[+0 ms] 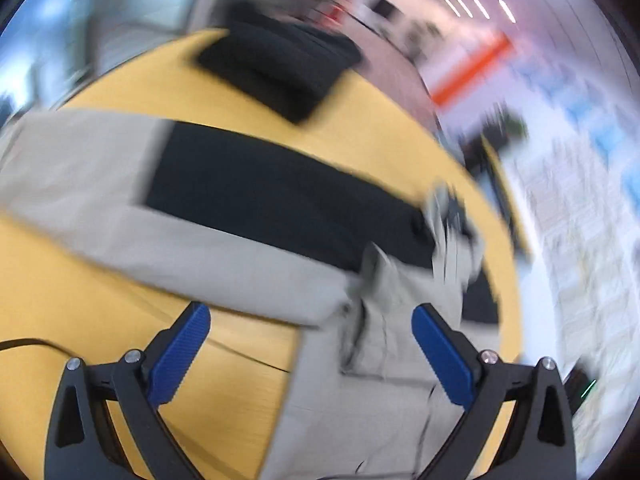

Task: Fold clothes
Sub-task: 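Grasp the other beige sleeve cuff with the left gripper, then lift the sleeve and fold it across the jacket back, then release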

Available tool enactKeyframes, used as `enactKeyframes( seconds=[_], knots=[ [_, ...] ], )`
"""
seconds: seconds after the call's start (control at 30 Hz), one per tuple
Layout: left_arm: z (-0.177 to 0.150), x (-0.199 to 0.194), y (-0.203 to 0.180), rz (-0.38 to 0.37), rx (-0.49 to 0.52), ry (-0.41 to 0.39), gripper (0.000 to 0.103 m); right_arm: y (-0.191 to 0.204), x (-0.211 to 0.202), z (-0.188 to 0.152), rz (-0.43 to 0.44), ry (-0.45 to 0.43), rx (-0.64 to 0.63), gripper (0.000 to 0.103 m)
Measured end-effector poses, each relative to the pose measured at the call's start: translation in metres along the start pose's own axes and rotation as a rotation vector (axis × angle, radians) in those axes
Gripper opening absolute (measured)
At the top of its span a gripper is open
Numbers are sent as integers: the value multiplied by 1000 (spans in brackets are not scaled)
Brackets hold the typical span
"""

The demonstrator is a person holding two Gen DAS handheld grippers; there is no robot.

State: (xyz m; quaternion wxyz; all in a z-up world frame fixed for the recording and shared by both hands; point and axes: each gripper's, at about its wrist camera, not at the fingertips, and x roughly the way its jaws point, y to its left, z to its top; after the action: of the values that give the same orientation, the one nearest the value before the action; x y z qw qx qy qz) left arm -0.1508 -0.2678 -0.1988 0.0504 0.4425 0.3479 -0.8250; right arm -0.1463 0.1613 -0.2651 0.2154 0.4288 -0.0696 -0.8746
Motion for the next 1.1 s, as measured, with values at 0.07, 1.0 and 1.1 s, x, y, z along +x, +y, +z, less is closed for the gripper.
enactKeyframes(
  seconds=[0.07, 1.0, 1.1],
  knots=[
    [16, -20, 54, 3, -178, -84, 103, 30, 13, -4, 37, 28, -10, 85],
    [66, -20, 294, 96, -705, -221, 18, 120, 44, -32, 94, 149, -81, 85],
    [64, -30, 299, 138, -752, -232, 58, 115, 42, -34, 91, 156, -81, 85]
  ],
)
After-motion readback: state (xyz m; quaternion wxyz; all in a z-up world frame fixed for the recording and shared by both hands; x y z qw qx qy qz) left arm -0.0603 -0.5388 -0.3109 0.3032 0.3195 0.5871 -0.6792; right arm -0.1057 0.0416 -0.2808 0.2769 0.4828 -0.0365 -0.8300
